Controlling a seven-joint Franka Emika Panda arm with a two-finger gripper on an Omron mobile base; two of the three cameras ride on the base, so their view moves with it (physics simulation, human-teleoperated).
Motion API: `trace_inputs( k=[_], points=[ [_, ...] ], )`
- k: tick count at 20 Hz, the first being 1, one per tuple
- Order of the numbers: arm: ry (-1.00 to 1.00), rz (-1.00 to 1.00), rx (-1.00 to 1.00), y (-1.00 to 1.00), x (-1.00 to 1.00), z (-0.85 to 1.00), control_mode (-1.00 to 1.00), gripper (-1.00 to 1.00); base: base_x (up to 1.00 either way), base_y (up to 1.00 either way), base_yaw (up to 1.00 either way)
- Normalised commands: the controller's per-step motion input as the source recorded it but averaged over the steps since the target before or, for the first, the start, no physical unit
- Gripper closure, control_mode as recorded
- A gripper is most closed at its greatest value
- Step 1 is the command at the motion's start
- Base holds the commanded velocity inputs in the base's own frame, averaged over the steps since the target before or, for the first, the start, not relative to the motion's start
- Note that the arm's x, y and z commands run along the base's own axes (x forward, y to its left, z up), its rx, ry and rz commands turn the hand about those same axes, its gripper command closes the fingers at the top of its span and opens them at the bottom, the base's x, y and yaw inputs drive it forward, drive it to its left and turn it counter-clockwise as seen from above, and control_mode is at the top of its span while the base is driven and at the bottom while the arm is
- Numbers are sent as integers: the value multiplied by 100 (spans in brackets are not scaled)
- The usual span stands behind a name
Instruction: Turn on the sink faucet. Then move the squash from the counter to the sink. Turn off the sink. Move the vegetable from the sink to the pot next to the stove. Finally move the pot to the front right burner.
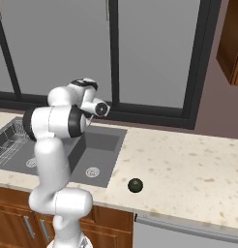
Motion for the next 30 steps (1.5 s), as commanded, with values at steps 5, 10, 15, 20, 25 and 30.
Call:
trace_inputs(
  k=[5, 10, 15, 20, 25, 30],
  points=[
    [14, -8, 0, -38, -40, 50, -100, -100, 0, 0, 0],
    [22, -8, -5, -34, -38, 53, -100, -100, 0, 0, 0],
    [23, -7, -11, -30, -44, 28, -100, -100, 0, 0, 0],
    [25, -5, -12, -43, -43, 15, -100, -100, 0, 0, 0],
    [26, -3, -8, -61, -47, 5, -100, -100, 0, 0, 0],
    [24, -4, -3, -73, -55, -5, -100, -100, 0, 0, 0]
  ],
)
